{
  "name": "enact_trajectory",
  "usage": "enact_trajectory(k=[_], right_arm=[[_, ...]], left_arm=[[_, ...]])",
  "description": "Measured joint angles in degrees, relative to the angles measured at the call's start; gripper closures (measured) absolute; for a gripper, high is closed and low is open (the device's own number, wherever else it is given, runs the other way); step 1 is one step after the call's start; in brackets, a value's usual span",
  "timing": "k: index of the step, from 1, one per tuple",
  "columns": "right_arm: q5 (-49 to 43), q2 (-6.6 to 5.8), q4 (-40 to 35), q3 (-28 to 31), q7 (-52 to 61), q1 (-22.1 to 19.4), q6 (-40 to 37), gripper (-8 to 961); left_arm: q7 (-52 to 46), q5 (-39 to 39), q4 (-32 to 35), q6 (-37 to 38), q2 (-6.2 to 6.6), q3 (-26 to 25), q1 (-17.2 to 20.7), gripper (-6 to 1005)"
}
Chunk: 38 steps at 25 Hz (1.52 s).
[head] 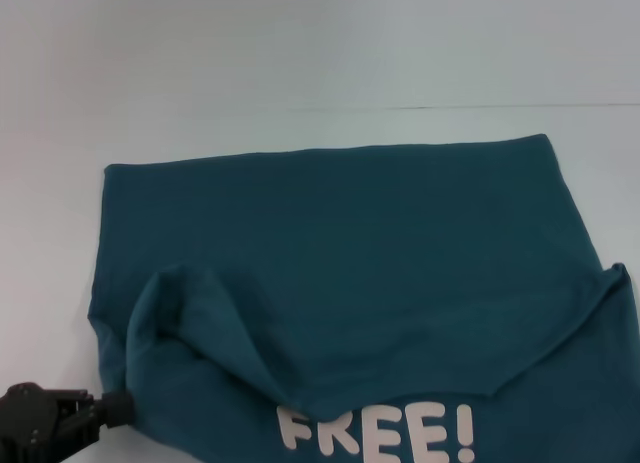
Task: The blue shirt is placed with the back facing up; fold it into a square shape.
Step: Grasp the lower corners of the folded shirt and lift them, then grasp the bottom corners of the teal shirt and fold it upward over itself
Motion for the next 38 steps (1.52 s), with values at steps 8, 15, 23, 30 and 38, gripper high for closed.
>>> enact_trajectory(k=[8, 15, 23, 30, 38], right_arm=[[-3.2, 0.41, 0.2, 2.5, -1.1, -0.3, -1.6, 919], [-2.9, -0.18, 0.4, 7.0, -0.1, 3.8, 0.3, 919], [-2.8, -0.73, 2.4, 8.7, 2.7, 14.3, 12.1, 920], [-3.0, -1.00, 9.2, 5.4, 2.9, 23.7, 28.3, 920], [-2.8, -0.66, 17.1, -2.3, 3.8, 31.0, 49.9, 920]], left_arm=[[0.1, 1.4, -0.1, 1.3, 0.07, -0.6, 0.3, 998], [-2.4, 1.0, -1.2, -1.3, 1.12, -3.2, -4.7, 998], [-7.3, 1.0, -10.0, -16.1, 4.91, -5.8, -16.1, 998], [-8.5, 1.4, -19.0, -35.2, 6.38, -5.5, -24.4, 999], [-8.2, 1.0, -23.9, -52.5, 5.44, -4.4, -28.8, 998]])
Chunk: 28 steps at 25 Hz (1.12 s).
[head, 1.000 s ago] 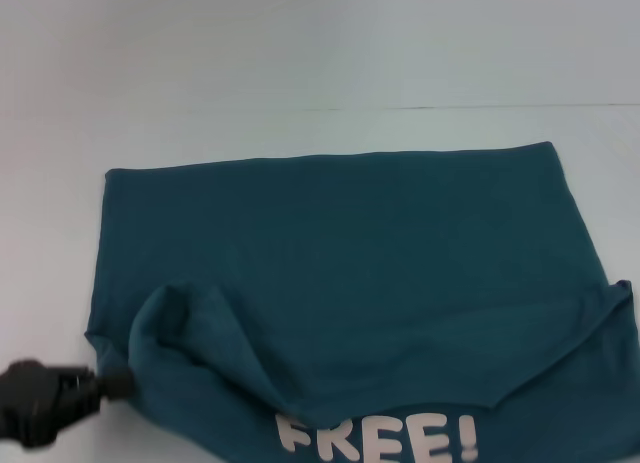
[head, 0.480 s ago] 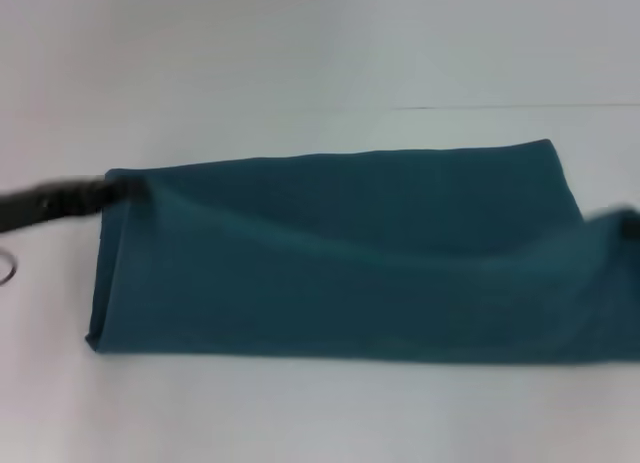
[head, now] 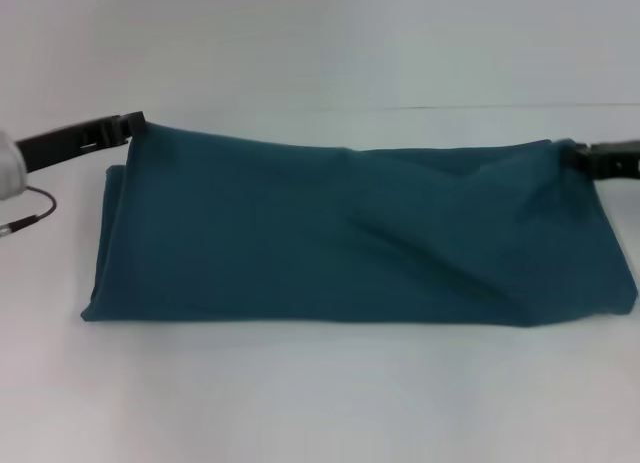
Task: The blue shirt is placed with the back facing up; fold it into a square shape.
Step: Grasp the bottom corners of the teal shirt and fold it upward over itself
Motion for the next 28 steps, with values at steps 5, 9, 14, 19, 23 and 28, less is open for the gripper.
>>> enact_trajectory(k=[5, 9, 14, 19, 23, 28], right_arm=[[0.2, 1.14, 2.4, -2.3, -0.9, 2.8, 8.9, 920], [0.9, 1.76, 3.5, -2.7, -2.8, 4.8, 14.3, 920], [1.3, 1.92, 4.9, -2.9, -4.9, 7.1, 19.5, 919], [3.2, 2.13, 6.1, -3.3, -8.2, 8.5, 22.4, 920], [5.8, 2.18, 6.1, -4.7, -9.4, 8.8, 22.6, 920], [6.7, 1.88, 6.3, -5.3, -9.4, 9.1, 23.9, 919]], left_arm=[[0.3, -0.2, -2.9, -9.9, -0.95, 1.6, -2.3, 998], [0.4, -0.3, -3.5, -15.4, -1.86, 4.0, -3.3, 998], [0.4, -0.3, -3.7, -20.1, -2.80, 5.6, -3.7, 999], [0.4, -0.3, -3.7, -21.7, -2.98, 5.6, -3.7, 999], [0.3, -0.3, -3.8, -22.2, -3.05, 5.6, -3.6, 999], [0.3, -0.3, -3.7, -22.3, -3.02, 5.6, -3.6, 998]])
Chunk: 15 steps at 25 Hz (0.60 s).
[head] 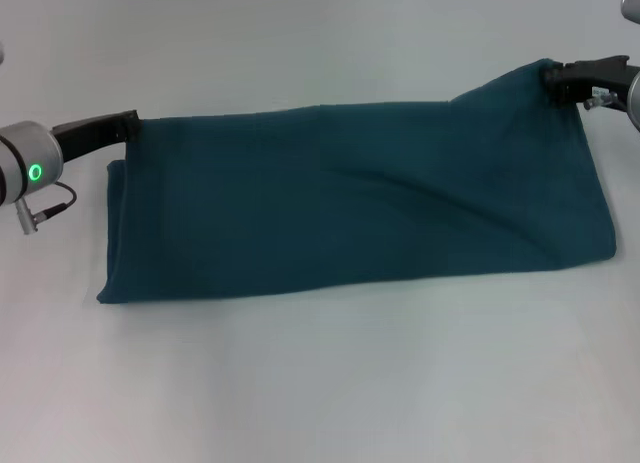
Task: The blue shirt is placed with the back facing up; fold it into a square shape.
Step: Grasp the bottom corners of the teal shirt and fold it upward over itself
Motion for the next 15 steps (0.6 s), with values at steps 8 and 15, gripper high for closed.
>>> enact_trajectory(k=[8, 15], right_arm=[[0.0, 0.22, 0.3, -0.4, -1.6, 0.5, 2.0, 919], [0.1, -0.06, 1.6, -0.4, -4.3, 2.1, 4.5, 920]], left_arm=[[0.1, 0.0, -0.1, -2.0, -0.11, 0.1, -0.2, 998], [0.2, 0.0, -0.1, -2.8, -0.18, 0.1, -0.3, 998]])
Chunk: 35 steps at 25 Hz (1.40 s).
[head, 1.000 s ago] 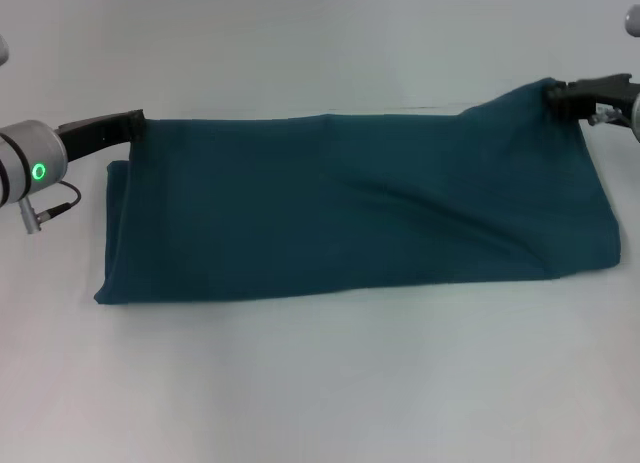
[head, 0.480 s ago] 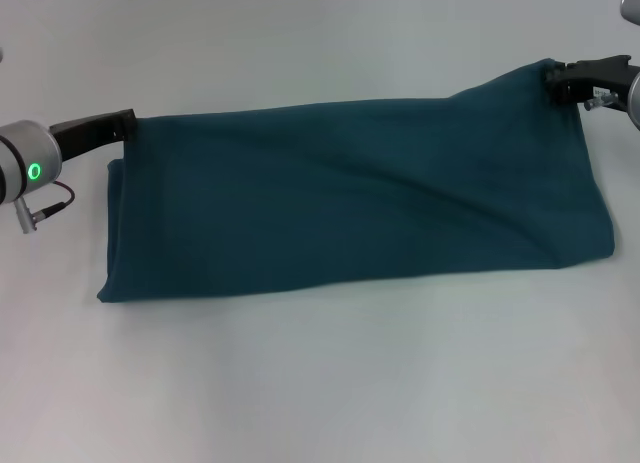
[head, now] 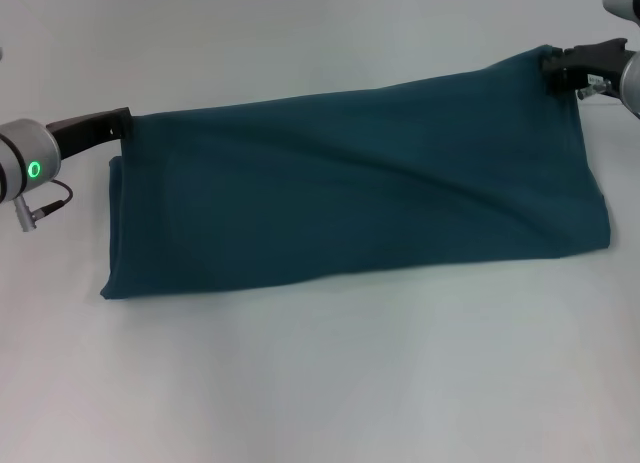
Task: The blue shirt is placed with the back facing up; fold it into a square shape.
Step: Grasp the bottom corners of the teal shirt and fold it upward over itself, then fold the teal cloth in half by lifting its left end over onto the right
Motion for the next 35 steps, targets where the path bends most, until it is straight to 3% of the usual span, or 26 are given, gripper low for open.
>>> enact_trajectory(k=[24, 32, 35], right_arm=[[1.5, 0.26, -0.4, -0.1, -1.2, 0.4, -0.1, 917], [1.6, 0.39, -1.9, 0.3, -1.7, 0.2, 0.2, 680], [2.1, 0.09, -2.1, 0.4, -1.0, 0.0, 0.1, 614]], left_arm=[[-0.4, -0.2, 0.0, 0.2, -0.19, 0.0, 0.1, 934], [-0.1, -4.0, 0.6, -0.6, -0.63, 0.0, 0.5, 897], [-0.1, -4.1, 0.7, -0.6, -0.64, 0.0, 0.6, 689]])
